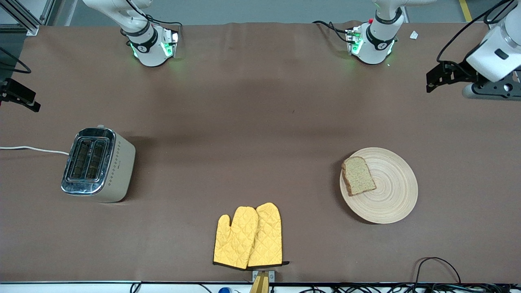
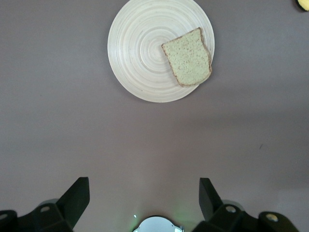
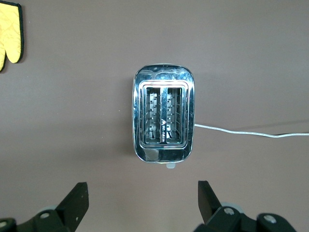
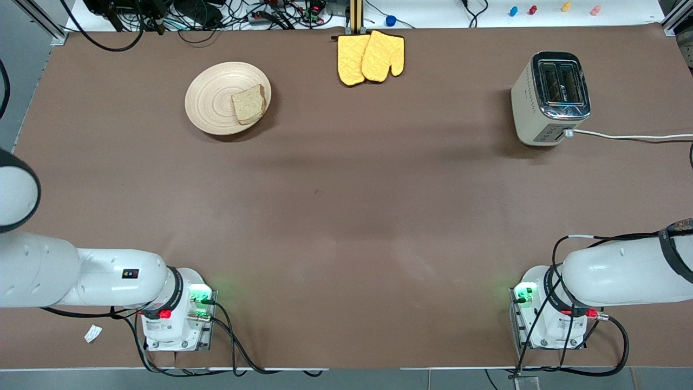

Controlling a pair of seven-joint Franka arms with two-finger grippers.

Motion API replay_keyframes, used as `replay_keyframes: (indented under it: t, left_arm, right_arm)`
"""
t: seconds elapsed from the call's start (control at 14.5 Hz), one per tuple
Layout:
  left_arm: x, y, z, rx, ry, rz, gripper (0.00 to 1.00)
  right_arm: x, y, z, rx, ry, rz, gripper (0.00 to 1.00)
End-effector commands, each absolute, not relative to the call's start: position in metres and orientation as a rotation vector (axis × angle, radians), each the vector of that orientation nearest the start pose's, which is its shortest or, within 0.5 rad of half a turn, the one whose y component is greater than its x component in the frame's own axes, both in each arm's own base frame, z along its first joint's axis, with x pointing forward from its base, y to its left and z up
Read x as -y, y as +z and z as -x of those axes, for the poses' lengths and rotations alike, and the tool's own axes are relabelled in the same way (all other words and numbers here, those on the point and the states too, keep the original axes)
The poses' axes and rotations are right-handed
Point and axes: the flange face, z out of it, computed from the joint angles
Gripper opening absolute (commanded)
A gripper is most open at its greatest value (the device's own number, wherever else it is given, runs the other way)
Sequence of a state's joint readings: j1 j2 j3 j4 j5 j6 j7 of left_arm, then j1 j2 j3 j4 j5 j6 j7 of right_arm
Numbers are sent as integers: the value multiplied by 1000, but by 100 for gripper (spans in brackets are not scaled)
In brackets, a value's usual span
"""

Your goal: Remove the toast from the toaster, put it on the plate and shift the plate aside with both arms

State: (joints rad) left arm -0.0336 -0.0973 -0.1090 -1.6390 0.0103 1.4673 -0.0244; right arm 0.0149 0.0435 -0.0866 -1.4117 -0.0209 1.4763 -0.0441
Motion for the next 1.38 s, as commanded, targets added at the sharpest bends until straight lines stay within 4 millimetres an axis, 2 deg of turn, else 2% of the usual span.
replay_keyframes:
  t: [0.0,0.28,0.55,0.76,1.31]
  left_arm:
    - [95,639,-491,-181,97,3091,100]
    - [101,640,-495,-172,92,3095,100]
    - [96,645,-519,-159,69,3116,100]
    - [88,651,-521,-135,48,3118,100]
    - [83,646,-525,-118,61,3116,100]
  right_arm:
    - [40,667,-552,-70,-30,3158,100]
    - [40,667,-552,-70,-28,3158,100]
    - [41,667,-552,-72,-28,3158,100]
    - [40,667,-552,-70,-28,3158,100]
    - [40,667,-552,-70,-28,3158,100]
